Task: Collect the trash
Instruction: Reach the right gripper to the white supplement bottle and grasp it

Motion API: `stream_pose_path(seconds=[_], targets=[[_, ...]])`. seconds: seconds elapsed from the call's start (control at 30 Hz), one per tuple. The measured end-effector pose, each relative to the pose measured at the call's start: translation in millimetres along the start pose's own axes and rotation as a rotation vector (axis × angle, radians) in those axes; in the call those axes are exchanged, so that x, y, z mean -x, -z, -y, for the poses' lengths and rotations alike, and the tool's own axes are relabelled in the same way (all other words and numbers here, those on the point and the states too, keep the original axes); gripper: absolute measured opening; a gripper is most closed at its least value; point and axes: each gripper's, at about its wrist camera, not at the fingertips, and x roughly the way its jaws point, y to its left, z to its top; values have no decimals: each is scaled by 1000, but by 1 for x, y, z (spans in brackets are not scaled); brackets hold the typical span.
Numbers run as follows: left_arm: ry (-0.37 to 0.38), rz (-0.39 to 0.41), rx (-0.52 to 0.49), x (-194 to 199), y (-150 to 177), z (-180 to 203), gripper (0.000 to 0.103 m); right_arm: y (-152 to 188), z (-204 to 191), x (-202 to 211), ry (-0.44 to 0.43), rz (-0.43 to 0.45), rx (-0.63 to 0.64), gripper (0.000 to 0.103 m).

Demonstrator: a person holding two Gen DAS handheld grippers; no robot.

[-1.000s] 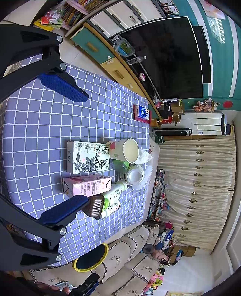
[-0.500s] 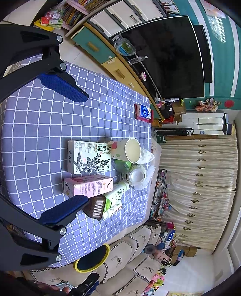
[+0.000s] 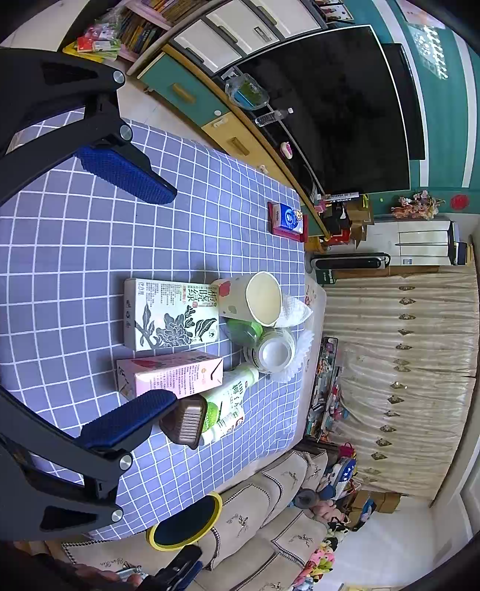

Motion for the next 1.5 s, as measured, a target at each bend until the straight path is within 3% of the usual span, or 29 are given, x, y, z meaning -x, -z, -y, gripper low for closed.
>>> stream_pose_path(seconds=[0.2,0.4,0.7,1.2,1.3,1.33,1.5], targets=[[-2,-18,8,-12,-3,-4,99,-2,-22,-46,-53,-56,47,96],[-3,-35,19,-28,-6,-13,99,-9,-35,-96,-61,-124,80,70],[6,-51,35,-53,-14,-24,99,-11,-39,-156,-85,-233,115,60],[38,-110,52,-93,-14,-19,99,-1,-36,-197,-143,-326,82,60],[44,-115,56,-97,-14,-20,99,0,-34,-197,-159,-325,68,52],[50,-118,60,-100,-14,-19,99,-1,-33,-195,-171,-316,61,44],[61,-126,59,-105,-15,-18,99,-6,-32,-181,-194,-267,51,44]])
